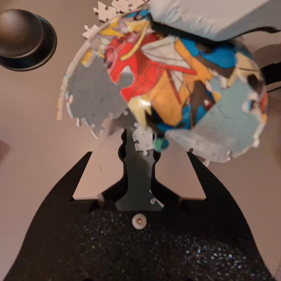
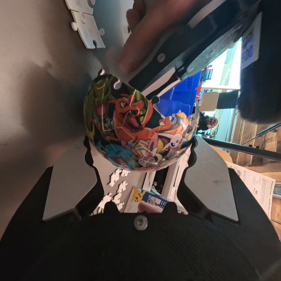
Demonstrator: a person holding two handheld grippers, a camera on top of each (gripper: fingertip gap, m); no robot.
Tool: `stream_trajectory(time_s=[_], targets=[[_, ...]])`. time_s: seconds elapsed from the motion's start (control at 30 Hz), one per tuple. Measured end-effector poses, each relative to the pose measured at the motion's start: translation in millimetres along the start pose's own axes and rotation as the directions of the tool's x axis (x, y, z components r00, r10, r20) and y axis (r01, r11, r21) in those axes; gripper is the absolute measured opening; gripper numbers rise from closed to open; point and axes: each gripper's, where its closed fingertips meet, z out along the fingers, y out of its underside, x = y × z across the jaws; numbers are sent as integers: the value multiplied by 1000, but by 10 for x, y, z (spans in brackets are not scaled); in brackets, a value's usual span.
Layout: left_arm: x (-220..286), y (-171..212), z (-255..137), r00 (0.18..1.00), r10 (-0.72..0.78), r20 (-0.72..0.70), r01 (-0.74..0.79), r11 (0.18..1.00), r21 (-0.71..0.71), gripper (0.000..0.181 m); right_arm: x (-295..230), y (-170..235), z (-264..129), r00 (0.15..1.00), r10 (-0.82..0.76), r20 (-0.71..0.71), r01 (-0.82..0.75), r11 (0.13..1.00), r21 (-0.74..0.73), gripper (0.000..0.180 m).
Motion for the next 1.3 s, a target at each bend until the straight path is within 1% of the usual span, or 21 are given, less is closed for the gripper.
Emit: stream_trajectory(time_s=[0.07, 0.17, 0.23, 0.27, 0.3, 0.37, 0.5, 0.6, 0.7, 0.73, 0.77, 0.9, 1.07, 1.17, 1.23, 1.3], targets=[[-24, -13, -95, 1000, -16, 5, 16, 999, 34, 29, -5, 3, 2, 1000, -1, 1, 1, 1000, 0, 124], [-28, 43, -159, 999, -50, -11, 50, 998, 24, 28, 0, -3, 5, 1000, -8, 1, 8, 1000, 2, 124], [27, 54, -127, 999, -36, -37, 37, 999, 25, 29, 2, -16, 10, 1000, -13, 0, 13, 1000, 4, 124], [48, 57, -94, 999, -31, -42, 32, 999, 23, 33, 2, -20, 13, 1000, -17, -2, 17, 1000, 3, 124], [53, 69, -55, 999, -35, -38, 36, 999, 11, 37, 1, -24, 17, 1000, -20, -3, 20, 1000, 2, 124], [46, 86, 17, 998, -53, -24, 52, 999, -10, 37, 3, -38, 25, 1000, -19, -4, 19, 1000, 4, 125], [13, 44, 117, 998, -68, -20, 68, 998, 10, 43, 4, -41, 29, 1000, -26, -4, 26, 1000, 1, 125], [11, 7, 149, 995, -88, -43, 89, 996, 20, 41, 2, -34, 29, 1000, -28, -2, 28, 1000, 1, 125], [-26, -12, 164, 993, -112, -40, 113, 993, 21, 29, 5, -32, 34, 1000, -28, -1, 28, 1000, 1, 125], [-17, -15, 165, 991, -126, -52, 127, 992, 21, 21, 6, -32, 36, 1000, -28, -2, 28, 1000, 1, 125], [-1, -16, 166, 988, -138, -68, 140, 990, 20, 18, 6, -33, 36, 1000, -28, -3, 28, 1000, 1, 125], [-18, -12, 126, 986, -158, -61, 160, 987, 31, 11, 2, -29, 31, 1000, -26, -7, 26, 1000, 2, 126], [-24, -71, -14, 977, -201, -68, 207, 974, 91, 3, 3, -36, 27, 1000, -27, -9, 27, 1000, 2, 125], [-76, -51, -145, 944, -321, -75, 329, 934, 141, 1, 4, -41, 22, 1000, -29, -10, 29, 1000, 0, 125], [-155, -11, -209, 889, -451, -83, 458, 870, 183, 1, 4, -49, 23, 999, -31, -10, 31, 1000, -1, 125], [-116, -45, -233, 826, -535, -179, 564, 792, 234, 1, 4, -64, 30, 1000, -28, -9, 28, 1000, 2, 125]])
